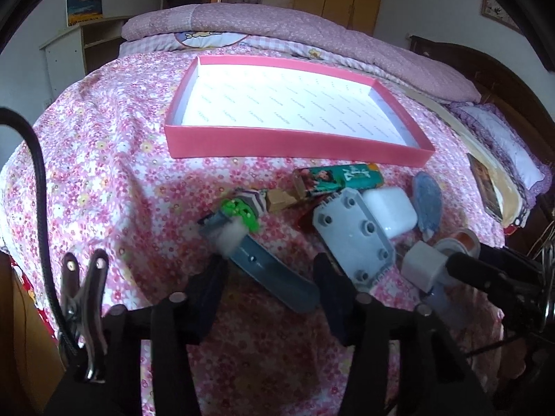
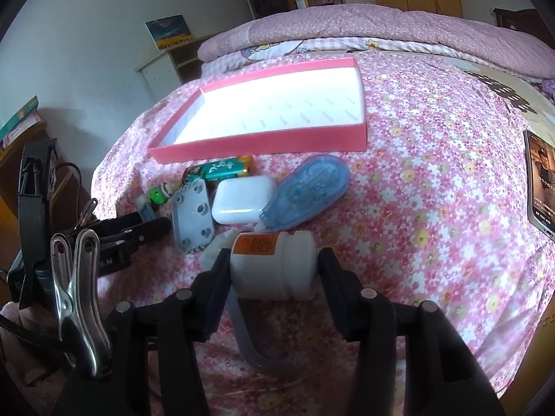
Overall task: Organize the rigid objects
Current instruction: 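Grasp the blue curved plastic strip with the left tool while the right tool grasps the orange-labelled white bottle, then carry the strip into the pink tray and open the left tool while the right tool releases the bottle there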
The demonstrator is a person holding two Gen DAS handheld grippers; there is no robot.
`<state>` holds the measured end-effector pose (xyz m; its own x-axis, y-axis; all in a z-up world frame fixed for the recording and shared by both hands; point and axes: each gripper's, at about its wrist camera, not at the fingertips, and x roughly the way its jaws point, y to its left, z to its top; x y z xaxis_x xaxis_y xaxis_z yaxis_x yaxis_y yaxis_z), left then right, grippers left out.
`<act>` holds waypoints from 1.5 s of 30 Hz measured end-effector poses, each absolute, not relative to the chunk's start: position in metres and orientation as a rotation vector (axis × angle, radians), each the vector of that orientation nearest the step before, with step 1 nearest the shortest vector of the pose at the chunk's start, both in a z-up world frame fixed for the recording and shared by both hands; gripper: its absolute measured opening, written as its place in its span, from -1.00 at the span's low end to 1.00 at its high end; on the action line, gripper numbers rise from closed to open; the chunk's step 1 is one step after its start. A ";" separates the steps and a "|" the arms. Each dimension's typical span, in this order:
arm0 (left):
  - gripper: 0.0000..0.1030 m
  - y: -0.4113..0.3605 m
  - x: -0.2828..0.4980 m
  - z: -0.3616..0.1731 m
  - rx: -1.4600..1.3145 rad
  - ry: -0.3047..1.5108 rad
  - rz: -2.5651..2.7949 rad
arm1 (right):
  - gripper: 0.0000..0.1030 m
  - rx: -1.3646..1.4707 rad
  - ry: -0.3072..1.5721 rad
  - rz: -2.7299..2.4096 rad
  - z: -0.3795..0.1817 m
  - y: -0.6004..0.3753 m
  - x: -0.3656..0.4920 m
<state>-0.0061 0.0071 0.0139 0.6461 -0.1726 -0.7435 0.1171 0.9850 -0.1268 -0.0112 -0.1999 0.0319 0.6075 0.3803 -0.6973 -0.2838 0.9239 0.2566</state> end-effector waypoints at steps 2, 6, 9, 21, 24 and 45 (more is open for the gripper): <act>-0.35 0.008 -0.007 0.014 -0.085 0.860 -0.188 | -0.01 0.122 0.828 0.387 0.033 -0.199 -0.012; -0.52 0.009 -0.010 0.014 -0.092 0.862 -0.201 | -0.01 0.125 0.818 0.387 0.035 -0.199 -0.012; -0.61 0.010 -0.012 0.016 -0.102 0.862 -0.212 | -0.01 0.128 0.815 0.386 0.035 -0.199 -0.012; -0.65 0.004 -0.008 0.015 -0.066 0.866 -0.207 | -0.01 0.133 0.803 0.390 0.039 -0.200 -0.012; -0.64 0.002 -0.001 0.012 -0.072 0.870 -0.193 | -0.01 0.129 0.806 0.391 0.038 -0.199 -0.012; -0.65 0.003 0.002 0.026 -0.077 0.826 -0.237 | -0.01 0.156 0.814 0.387 0.036 -0.205 -0.007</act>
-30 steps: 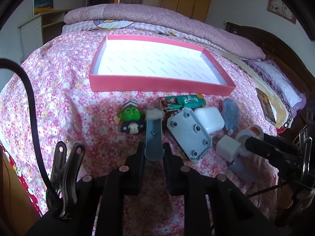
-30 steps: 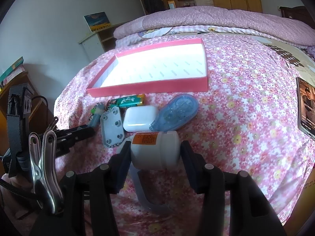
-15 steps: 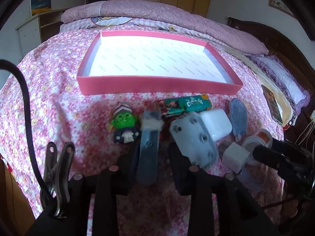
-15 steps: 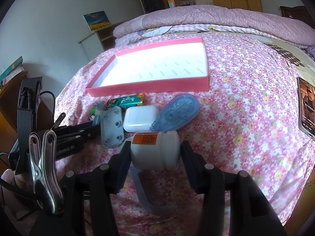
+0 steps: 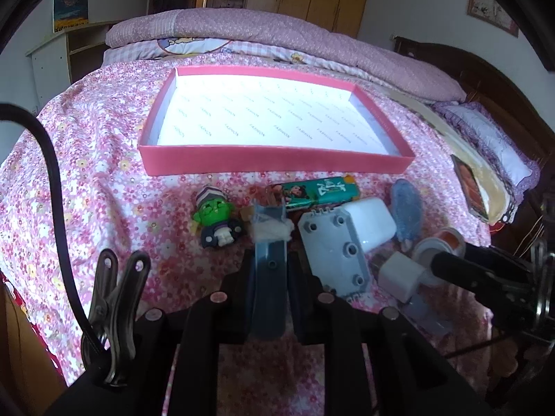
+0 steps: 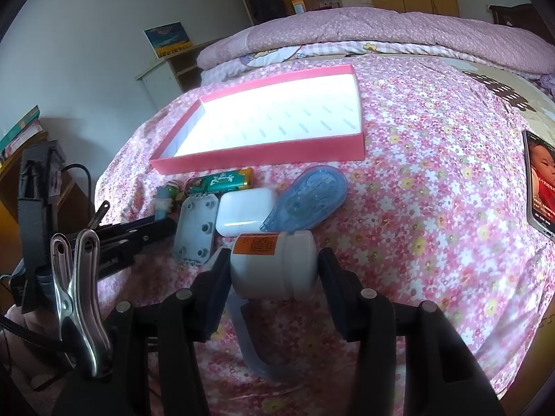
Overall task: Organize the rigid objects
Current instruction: 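Carry the strip into the pink tray and open the left tool while the right tool releases the bottle there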
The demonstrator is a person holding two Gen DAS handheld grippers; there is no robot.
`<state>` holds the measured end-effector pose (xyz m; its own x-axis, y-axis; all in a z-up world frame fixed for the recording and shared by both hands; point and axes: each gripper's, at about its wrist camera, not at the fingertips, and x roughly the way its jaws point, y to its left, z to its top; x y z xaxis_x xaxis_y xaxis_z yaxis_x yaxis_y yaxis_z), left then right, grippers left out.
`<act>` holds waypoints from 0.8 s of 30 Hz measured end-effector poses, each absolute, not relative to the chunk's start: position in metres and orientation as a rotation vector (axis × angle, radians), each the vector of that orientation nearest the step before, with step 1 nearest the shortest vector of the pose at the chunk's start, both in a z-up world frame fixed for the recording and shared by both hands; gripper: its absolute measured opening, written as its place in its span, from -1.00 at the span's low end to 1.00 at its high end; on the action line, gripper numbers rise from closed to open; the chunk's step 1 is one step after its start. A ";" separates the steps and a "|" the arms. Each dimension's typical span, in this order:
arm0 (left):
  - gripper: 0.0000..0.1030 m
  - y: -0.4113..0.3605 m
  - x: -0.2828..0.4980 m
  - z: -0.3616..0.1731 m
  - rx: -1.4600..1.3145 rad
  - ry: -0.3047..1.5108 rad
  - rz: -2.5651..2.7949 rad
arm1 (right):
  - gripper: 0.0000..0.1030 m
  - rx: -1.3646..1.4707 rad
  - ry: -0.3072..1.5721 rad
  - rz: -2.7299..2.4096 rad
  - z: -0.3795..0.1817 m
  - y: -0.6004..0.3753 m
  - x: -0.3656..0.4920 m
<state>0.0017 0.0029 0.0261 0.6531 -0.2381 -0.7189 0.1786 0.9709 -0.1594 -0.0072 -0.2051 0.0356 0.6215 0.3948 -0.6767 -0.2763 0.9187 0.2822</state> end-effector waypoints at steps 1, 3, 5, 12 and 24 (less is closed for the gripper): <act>-0.65 0.004 -0.001 0.028 -0.083 0.820 -0.240 | -0.01 0.157 0.812 0.387 0.036 -0.205 -0.007; -0.65 0.007 -0.004 0.034 -0.095 0.805 -0.248 | -0.01 0.157 0.808 0.388 0.037 -0.204 -0.009; -0.65 0.008 -0.007 0.039 -0.104 0.793 -0.249 | -0.01 0.153 0.804 0.389 0.039 -0.203 -0.009; -0.65 0.011 -0.010 0.054 -0.125 0.765 -0.261 | -0.01 0.134 0.779 0.400 0.048 -0.200 -0.008; -0.65 0.007 -0.005 0.071 -0.104 0.728 -0.260 | -0.01 0.117 0.752 0.417 0.061 -0.194 0.002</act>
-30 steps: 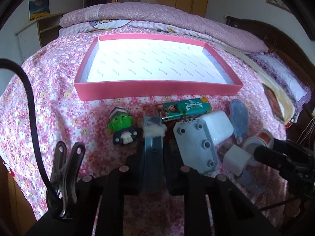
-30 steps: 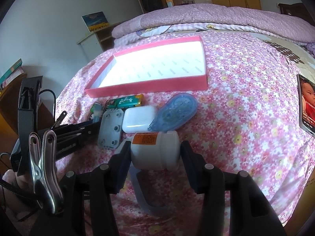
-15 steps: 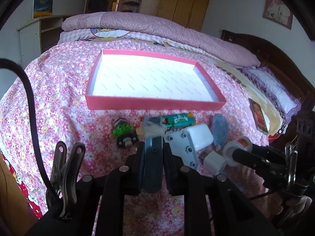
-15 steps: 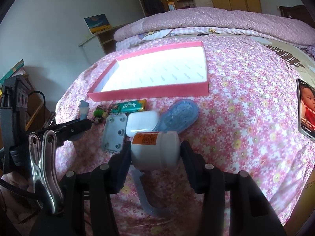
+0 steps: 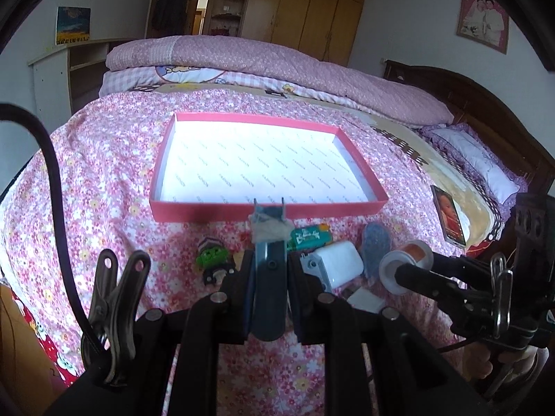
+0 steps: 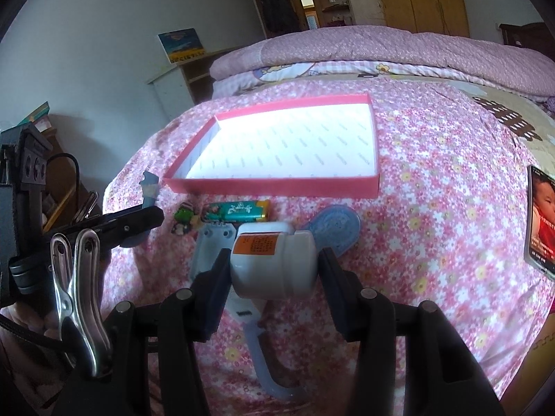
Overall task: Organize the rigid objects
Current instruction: 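Carry the strip into the pink tray and open the left tool while the right tool releases the bottle there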
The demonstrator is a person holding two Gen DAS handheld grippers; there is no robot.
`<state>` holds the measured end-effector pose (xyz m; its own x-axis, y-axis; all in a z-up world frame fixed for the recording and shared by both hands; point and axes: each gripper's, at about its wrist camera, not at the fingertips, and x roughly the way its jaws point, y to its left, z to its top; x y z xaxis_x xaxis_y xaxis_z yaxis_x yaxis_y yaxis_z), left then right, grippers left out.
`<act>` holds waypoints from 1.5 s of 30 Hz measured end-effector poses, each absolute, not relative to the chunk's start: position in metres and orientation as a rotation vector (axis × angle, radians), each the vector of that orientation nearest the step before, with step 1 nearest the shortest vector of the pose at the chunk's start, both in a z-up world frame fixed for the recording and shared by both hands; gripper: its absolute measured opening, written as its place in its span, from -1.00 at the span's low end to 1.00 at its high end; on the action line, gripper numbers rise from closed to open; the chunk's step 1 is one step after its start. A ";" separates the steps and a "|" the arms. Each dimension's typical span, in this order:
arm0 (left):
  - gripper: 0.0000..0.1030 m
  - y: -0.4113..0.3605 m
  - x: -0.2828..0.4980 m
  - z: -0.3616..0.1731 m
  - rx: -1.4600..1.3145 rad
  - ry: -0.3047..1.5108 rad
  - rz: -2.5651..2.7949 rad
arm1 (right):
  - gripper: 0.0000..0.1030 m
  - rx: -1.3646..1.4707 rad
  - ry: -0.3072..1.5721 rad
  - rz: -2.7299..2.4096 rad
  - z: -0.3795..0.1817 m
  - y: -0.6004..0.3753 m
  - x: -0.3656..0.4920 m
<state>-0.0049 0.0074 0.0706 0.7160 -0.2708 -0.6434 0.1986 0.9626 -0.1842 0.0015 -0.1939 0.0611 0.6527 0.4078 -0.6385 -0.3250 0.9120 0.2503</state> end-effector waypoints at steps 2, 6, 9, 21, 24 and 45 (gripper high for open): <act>-0.65 0.007 -0.001 0.073 -0.096 0.722 -0.254 | -0.01 0.112 0.747 0.420 0.064 -0.193 0.004; -0.65 0.007 0.011 0.078 -0.093 0.718 -0.244 | -0.01 0.097 0.728 0.421 0.074 -0.191 0.013; -0.65 0.008 0.022 0.081 -0.090 0.715 -0.231 | -0.01 0.094 0.716 0.420 0.082 -0.188 0.024; -0.65 0.012 0.073 0.083 -0.069 0.722 -0.168 | -0.01 0.129 0.714 0.396 0.092 -0.186 0.071; -0.65 0.012 0.082 0.079 -0.073 0.736 -0.160 | -0.01 0.134 0.731 0.377 0.086 -0.189 0.083; -0.65 0.005 0.120 0.046 -0.046 0.818 -0.128 | -0.01 0.120 0.817 0.305 0.052 -0.190 0.119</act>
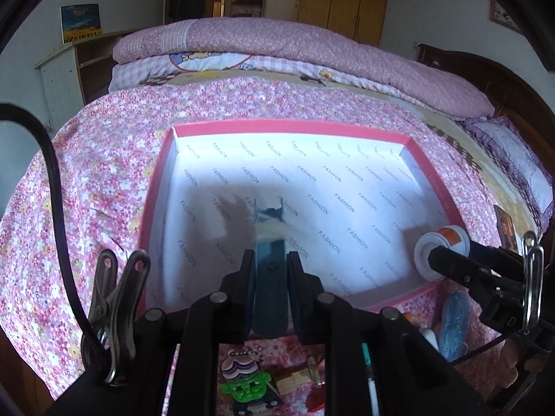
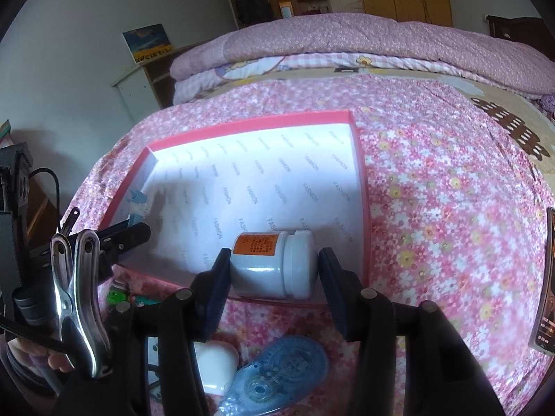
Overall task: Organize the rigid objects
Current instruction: 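Carry the strip into the pink tray and open the left tool while the right tool releases the bottle there, then lift both open tools out of the tray, back toward the remaining objects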
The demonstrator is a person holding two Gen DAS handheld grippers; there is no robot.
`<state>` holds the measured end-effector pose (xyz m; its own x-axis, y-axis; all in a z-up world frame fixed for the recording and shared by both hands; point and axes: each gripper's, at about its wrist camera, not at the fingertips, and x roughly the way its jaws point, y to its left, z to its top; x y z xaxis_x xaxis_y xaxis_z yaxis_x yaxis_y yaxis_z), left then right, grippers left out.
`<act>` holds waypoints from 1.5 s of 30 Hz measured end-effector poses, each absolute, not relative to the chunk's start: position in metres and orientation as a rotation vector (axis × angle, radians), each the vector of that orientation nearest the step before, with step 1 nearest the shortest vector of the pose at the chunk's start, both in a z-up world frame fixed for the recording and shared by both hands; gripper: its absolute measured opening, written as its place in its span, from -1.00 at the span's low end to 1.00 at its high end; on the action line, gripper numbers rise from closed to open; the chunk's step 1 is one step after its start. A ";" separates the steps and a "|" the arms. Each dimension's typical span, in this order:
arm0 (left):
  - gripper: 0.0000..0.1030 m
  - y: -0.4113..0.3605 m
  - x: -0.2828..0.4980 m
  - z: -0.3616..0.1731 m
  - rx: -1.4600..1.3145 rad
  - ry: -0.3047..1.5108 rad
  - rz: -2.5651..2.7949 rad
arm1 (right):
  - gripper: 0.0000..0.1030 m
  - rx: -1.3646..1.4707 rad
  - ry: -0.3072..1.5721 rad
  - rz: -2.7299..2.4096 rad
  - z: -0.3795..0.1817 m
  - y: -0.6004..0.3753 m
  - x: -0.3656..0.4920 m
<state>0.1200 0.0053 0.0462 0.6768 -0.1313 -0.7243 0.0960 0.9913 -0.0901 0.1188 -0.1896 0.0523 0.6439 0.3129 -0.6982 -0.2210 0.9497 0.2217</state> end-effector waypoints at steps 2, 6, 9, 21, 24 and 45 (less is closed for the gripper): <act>-0.64 0.007 0.123 0.041 -0.051 0.832 -0.119 | -0.01 0.117 0.820 0.304 0.051 -0.190 0.119; -0.54 0.008 0.122 0.036 -0.048 0.837 -0.118 | -0.01 0.116 0.823 0.305 0.051 -0.191 0.119; -0.38 0.005 0.118 0.036 -0.020 0.836 -0.114 | -0.01 0.111 0.829 0.298 0.050 -0.190 0.119; -0.05 0.005 0.114 0.042 -0.031 0.847 -0.078 | 0.13 0.141 0.827 0.300 0.055 -0.194 0.119; -0.05 0.008 0.109 0.047 -0.036 0.835 -0.075 | 0.20 0.119 0.798 0.302 0.062 -0.192 0.115; -0.05 0.005 0.065 0.075 -0.032 0.792 -0.102 | 0.26 0.127 0.767 0.326 0.084 -0.188 0.073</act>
